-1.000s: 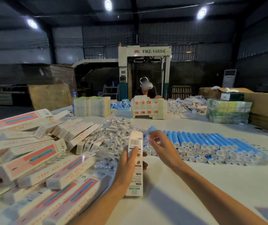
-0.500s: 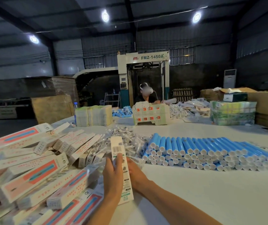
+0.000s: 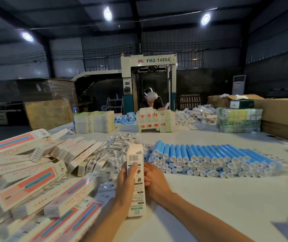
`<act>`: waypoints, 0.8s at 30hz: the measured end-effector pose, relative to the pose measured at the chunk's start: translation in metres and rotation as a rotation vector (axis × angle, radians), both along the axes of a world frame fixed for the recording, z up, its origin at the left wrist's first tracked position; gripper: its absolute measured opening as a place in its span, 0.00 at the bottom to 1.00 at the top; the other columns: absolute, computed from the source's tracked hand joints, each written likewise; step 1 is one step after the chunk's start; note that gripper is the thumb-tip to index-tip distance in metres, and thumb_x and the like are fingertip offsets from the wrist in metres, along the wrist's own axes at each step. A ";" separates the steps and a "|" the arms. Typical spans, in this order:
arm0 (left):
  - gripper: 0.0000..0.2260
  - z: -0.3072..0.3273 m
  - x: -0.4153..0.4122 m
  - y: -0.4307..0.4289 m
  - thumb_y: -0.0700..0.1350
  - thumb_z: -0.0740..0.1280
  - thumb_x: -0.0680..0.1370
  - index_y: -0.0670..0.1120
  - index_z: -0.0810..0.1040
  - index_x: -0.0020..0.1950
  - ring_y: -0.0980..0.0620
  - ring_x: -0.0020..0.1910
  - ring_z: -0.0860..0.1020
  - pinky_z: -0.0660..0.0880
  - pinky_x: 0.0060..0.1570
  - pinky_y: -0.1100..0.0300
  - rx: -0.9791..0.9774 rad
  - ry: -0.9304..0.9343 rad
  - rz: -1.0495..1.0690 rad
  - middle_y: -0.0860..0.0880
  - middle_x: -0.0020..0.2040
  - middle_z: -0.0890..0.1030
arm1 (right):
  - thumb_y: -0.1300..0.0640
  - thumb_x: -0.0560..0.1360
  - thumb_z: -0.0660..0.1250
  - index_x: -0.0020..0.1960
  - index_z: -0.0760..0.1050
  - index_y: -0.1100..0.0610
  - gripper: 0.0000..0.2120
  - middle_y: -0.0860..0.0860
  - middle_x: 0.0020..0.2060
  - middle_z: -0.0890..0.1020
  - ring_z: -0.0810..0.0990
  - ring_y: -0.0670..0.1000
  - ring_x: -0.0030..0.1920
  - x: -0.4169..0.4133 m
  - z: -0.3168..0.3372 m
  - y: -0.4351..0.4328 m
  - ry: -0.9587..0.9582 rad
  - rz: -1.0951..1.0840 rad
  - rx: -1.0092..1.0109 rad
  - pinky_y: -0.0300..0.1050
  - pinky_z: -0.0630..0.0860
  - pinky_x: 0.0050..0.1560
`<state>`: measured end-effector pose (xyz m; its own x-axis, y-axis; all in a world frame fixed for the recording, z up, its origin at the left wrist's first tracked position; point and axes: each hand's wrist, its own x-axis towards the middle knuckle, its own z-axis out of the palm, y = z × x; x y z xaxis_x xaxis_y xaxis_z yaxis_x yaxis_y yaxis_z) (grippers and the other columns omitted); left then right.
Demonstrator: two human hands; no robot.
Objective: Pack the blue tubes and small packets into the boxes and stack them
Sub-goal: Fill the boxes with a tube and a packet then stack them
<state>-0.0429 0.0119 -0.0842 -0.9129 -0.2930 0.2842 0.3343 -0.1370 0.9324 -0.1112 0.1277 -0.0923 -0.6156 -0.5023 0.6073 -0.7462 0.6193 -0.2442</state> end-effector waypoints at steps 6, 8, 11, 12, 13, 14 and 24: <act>0.16 0.004 0.003 0.002 0.60 0.72 0.78 0.49 0.87 0.55 0.41 0.37 0.85 0.82 0.37 0.53 0.094 -0.012 -0.088 0.36 0.45 0.87 | 0.66 0.82 0.60 0.46 0.75 0.53 0.11 0.46 0.39 0.74 0.72 0.42 0.37 0.020 0.014 0.012 -0.134 0.103 -0.074 0.37 0.73 0.38; 0.17 0.004 0.002 0.005 0.54 0.67 0.82 0.42 0.84 0.62 0.38 0.42 0.86 0.84 0.40 0.51 0.109 -0.013 -0.139 0.36 0.49 0.87 | 0.64 0.82 0.58 0.41 0.70 0.51 0.13 0.48 0.37 0.72 0.70 0.45 0.35 0.024 0.021 0.025 -0.204 0.036 -0.183 0.38 0.70 0.34; 0.15 0.004 0.005 0.014 0.45 0.62 0.87 0.40 0.80 0.68 0.39 0.50 0.87 0.86 0.46 0.53 0.166 -0.014 -0.219 0.37 0.55 0.87 | 0.61 0.83 0.63 0.46 0.74 0.60 0.07 0.52 0.40 0.81 0.80 0.54 0.41 0.019 0.026 0.051 -0.461 -0.091 -0.410 0.45 0.78 0.43; 0.15 0.004 0.006 0.017 0.44 0.61 0.87 0.39 0.79 0.69 0.40 0.50 0.87 0.86 0.47 0.52 0.182 -0.011 -0.242 0.36 0.56 0.87 | 0.61 0.83 0.65 0.51 0.75 0.60 0.03 0.55 0.43 0.83 0.81 0.54 0.44 0.018 0.028 0.061 -0.504 -0.103 -0.533 0.47 0.79 0.47; 0.15 0.005 0.007 0.020 0.43 0.61 0.87 0.38 0.78 0.70 0.40 0.50 0.87 0.86 0.48 0.51 0.194 -0.009 -0.263 0.35 0.56 0.86 | 0.61 0.82 0.66 0.54 0.74 0.59 0.03 0.56 0.45 0.83 0.81 0.54 0.45 0.021 0.030 0.072 -0.556 -0.079 -0.640 0.48 0.78 0.49; 0.15 0.005 0.008 0.024 0.43 0.62 0.87 0.37 0.78 0.70 0.40 0.50 0.86 0.86 0.50 0.49 0.202 -0.010 -0.283 0.35 0.57 0.86 | 0.60 0.82 0.68 0.57 0.72 0.57 0.06 0.57 0.45 0.84 0.80 0.53 0.45 0.023 0.030 0.083 -0.605 -0.048 -0.721 0.49 0.77 0.50; 0.23 0.015 0.003 0.057 0.44 0.73 0.80 0.45 0.73 0.75 0.37 0.62 0.84 0.81 0.62 0.38 0.256 -0.136 -0.533 0.39 0.63 0.85 | 0.60 0.80 0.70 0.74 0.69 0.41 0.27 0.55 0.41 0.83 0.79 0.50 0.41 0.047 0.073 0.145 -0.544 0.152 -1.018 0.49 0.78 0.51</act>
<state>-0.0394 0.0693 -0.0694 -0.9759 0.1714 0.1352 0.0375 -0.4783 0.8774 -0.0643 0.2729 -0.0188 -0.8946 -0.0250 0.4462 -0.4393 -0.1344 -0.8882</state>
